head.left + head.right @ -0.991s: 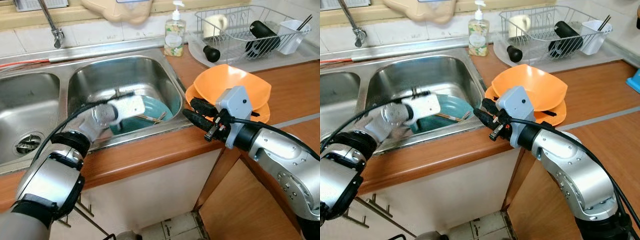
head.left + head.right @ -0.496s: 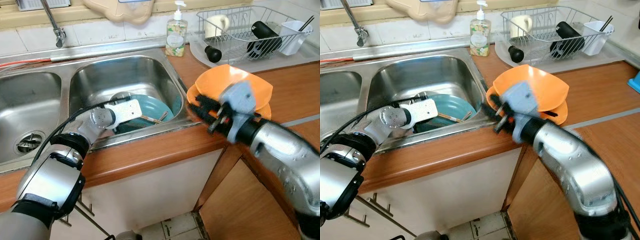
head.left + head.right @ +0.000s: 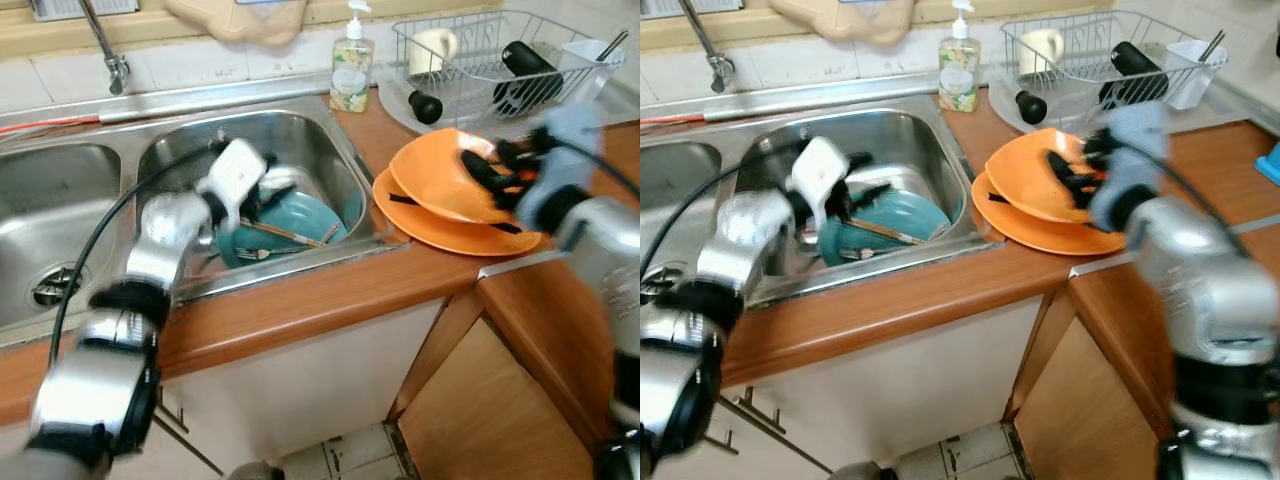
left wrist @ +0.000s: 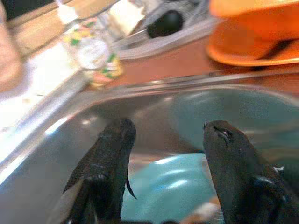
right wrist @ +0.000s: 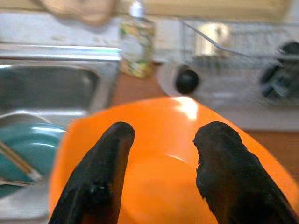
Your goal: Kitchen organization
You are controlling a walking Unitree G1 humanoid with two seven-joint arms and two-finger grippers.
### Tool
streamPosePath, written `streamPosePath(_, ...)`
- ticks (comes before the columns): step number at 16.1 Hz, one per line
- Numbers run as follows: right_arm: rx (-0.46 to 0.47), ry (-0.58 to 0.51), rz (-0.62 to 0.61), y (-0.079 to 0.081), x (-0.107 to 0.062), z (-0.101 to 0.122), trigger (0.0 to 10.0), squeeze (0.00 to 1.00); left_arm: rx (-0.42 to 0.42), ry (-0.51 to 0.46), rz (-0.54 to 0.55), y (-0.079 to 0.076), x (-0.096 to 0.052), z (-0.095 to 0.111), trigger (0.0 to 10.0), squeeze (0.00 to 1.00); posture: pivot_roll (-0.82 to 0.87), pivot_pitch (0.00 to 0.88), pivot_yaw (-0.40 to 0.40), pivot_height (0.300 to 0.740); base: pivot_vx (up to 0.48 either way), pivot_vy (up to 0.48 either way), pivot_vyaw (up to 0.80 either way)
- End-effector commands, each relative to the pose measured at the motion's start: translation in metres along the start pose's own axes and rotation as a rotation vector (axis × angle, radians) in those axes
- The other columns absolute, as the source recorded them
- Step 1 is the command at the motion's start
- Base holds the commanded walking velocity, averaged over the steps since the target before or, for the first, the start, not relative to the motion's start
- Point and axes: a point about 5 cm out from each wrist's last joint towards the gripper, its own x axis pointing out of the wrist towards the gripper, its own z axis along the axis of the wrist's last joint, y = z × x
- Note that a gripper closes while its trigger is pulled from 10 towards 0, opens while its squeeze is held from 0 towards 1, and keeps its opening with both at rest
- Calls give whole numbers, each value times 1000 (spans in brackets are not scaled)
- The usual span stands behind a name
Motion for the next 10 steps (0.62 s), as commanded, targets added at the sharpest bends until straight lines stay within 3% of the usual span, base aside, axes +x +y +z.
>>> streamPosePath(1, 18, 13, -10, -5, 0, 3, 10000, 1000, -7, -58, 1, 6, -3, 12, 10000, 0, -120, 0, 33, 740, 0, 0, 0)
streamPosePath(5, 77, 75, -176, -33, -1, -2, 10000, 1000, -90, -128, -59, -11, -19, 17, 10000, 0, -122, 0, 32, 740, 0, 0, 0)
streamPosePath(7, 142, 136, -244, -43, -2, -9, 10000, 0, -107, -127, -105, -21, -26, 18, 10000, 0, -122, 0, 32, 740, 0, 0, 0)
streamPosePath(10, 295, 213, -308, -53, -4, -21, 10000, 0, -135, -125, -154, -34, -34, 23, 10000, 0, -127, 0, 39, 740, 0, 0, 0)
